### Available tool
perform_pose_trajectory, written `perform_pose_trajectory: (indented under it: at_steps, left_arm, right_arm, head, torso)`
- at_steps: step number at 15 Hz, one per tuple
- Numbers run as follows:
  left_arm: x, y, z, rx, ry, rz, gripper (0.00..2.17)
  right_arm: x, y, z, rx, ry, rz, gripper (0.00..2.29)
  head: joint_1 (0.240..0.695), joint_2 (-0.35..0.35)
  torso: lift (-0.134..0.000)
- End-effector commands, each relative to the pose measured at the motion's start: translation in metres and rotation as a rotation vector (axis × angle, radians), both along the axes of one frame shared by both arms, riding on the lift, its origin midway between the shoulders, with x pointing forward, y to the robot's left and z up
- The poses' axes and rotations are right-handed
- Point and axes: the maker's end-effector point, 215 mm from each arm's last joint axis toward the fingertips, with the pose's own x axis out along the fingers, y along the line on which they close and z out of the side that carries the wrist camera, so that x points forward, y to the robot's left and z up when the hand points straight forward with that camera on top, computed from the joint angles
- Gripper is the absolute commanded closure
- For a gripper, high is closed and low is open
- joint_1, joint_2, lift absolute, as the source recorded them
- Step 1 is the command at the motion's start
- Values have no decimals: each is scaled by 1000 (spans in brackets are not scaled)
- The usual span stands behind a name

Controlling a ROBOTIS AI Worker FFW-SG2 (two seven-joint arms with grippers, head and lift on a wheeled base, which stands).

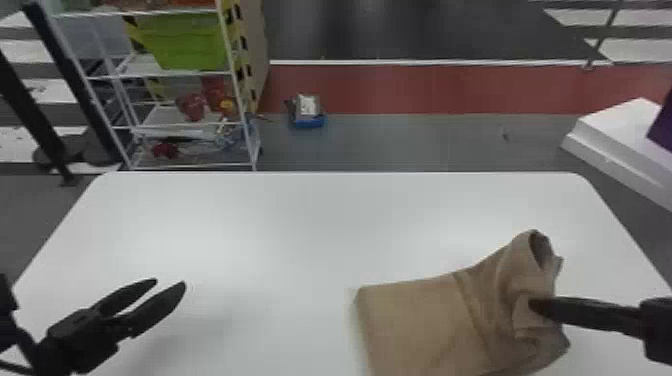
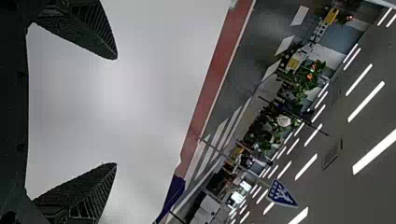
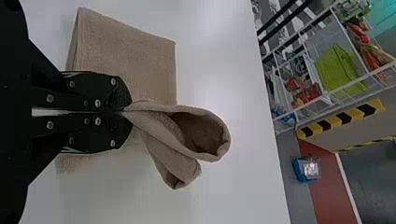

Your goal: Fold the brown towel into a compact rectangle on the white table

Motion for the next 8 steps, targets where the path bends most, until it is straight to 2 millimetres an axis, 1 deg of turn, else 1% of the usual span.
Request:
perform_pose_trajectory:
  at_steps: [1,2,3,4,8]
  left_arm:
    - [0,1,0,0,-1,2,63]
    - [0,1,0,0,1,2,63]
    - [0,-1,-1,-2,1,0,63]
    - [0,0,0,-3,0,1,63]
    - [-1,1,-2,-3,3,2,63]
  right_arm:
    - [-3,35,-15,-14,31,65,1112]
    - [-3,52,-23,-17,48,97,1112]
    - [-4,64,-30,-23,62,119,1112]
    - [-2,77,-36,-23,74,135,1112]
    - [-4,121,-48,-29,98,218,1109]
  head:
    - [695,68]
    - [695,87]
    - [695,103]
    - [695,135]
    - [695,198]
  torso:
    - [-124]
    - [-124]
    - [-124]
    - [-124]
    - [-124]
